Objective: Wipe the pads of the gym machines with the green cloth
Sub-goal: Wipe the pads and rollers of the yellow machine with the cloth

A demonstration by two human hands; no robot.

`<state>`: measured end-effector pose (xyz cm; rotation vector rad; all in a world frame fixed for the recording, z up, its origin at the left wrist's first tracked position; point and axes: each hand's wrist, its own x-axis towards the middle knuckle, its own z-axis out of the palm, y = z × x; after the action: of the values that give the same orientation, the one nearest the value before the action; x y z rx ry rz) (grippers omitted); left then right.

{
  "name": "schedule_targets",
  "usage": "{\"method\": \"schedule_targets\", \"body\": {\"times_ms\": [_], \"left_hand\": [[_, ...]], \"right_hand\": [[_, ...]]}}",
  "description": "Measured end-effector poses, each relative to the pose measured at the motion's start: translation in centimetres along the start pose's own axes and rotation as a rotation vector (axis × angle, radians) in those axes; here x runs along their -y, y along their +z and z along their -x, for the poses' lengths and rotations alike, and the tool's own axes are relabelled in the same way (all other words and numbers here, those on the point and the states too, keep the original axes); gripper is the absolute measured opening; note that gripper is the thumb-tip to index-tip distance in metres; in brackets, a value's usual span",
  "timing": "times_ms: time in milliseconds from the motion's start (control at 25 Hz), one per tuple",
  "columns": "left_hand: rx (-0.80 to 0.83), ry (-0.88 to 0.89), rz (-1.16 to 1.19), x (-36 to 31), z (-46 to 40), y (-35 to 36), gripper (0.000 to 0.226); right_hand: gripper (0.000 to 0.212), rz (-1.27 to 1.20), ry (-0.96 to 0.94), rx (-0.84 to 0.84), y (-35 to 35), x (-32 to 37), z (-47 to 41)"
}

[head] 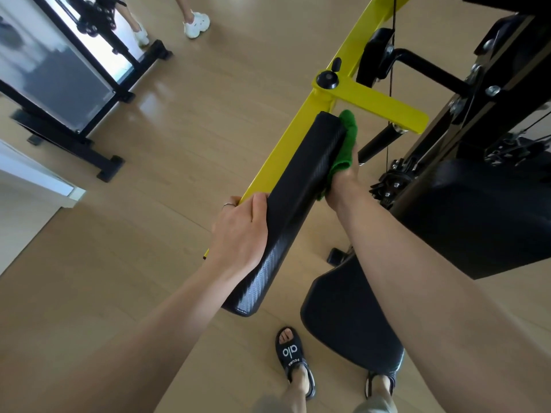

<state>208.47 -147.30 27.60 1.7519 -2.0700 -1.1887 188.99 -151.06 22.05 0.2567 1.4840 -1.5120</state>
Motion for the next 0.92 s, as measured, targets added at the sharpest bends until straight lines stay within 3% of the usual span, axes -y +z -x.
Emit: {"method": "schedule_targets", "body": {"times_ms": [160, 400, 520, 600, 720, 840, 920], "left_hand": [[-0.035, -0.002, 0.000, 0.1, -0.2, 0.2, 0.046], [-0.060, -0.046, 0.037, 0.5, -0.9, 0.5, 0.044], [-0.043, -0.027, 0.020, 0.2, -0.5, 0.2, 0.045], [-0.035, -0.025, 0.016, 0.0, -0.5, 0.0, 0.046], [-0.041, 0.011, 0.019, 0.0, -0.3, 0.0, 0.047], [-0.030, 0.018, -0.001, 0.2, -0.3, -0.1, 0.046], [0.112, -0.024, 0.038, 0.7, -1.2, -0.4, 0.047]], "right_hand": [[0.085, -0.087, 0.125, 0.056, -0.8, -6.1, 1.7], [0.069, -0.258, 0.425, 0.069, -2.1, -13.9, 12.3], [0.040, -0.312, 0.454, 0.090, -1.6, -14.3, 13.8], [0.038, -0.245, 0.324, -0.006, -0.5, -11.3, 10.9], [0.057, -0.204, 0.218, -0.047, 0.5, -6.1, 5.6], [0.064, -0.055, 0.021, -0.022, -0.1, -9.7, 6.7], [0.065, 0.161, -0.341, -0.035, -0.2, -14.7, 12.6]]}}
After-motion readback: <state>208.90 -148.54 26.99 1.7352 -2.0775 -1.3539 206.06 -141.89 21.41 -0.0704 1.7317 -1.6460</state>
